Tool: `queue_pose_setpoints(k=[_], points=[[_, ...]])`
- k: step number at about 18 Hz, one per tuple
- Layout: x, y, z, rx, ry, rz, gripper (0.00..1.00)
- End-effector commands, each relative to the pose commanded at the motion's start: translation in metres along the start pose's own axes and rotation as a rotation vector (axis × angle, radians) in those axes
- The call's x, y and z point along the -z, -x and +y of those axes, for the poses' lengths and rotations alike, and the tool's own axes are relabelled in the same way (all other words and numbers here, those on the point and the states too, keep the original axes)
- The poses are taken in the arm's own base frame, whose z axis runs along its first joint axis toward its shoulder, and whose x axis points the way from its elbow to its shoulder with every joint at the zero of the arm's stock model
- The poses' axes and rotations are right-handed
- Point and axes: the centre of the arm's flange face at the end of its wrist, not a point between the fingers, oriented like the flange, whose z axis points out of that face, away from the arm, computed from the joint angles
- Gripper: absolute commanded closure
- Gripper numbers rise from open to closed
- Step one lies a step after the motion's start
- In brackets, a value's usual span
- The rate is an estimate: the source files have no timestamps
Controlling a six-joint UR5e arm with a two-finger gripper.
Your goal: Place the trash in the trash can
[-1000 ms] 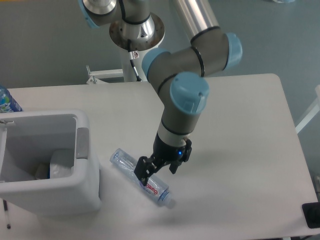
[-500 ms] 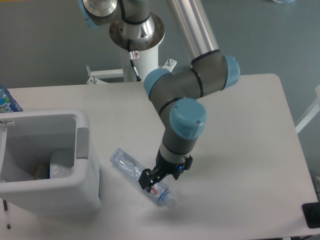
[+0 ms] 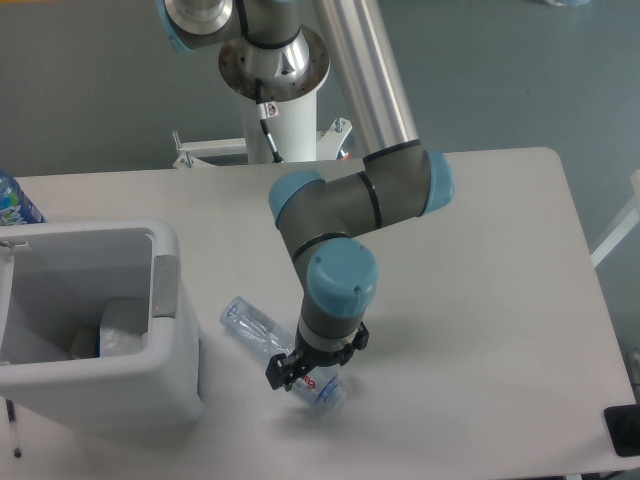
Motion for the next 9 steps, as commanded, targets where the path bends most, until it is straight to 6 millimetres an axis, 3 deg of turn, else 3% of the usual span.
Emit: queue_pose_setpoints(k=[9], points=[[-0.014,-0.003,0.002,0.000,0.018,-0.030,0.00]])
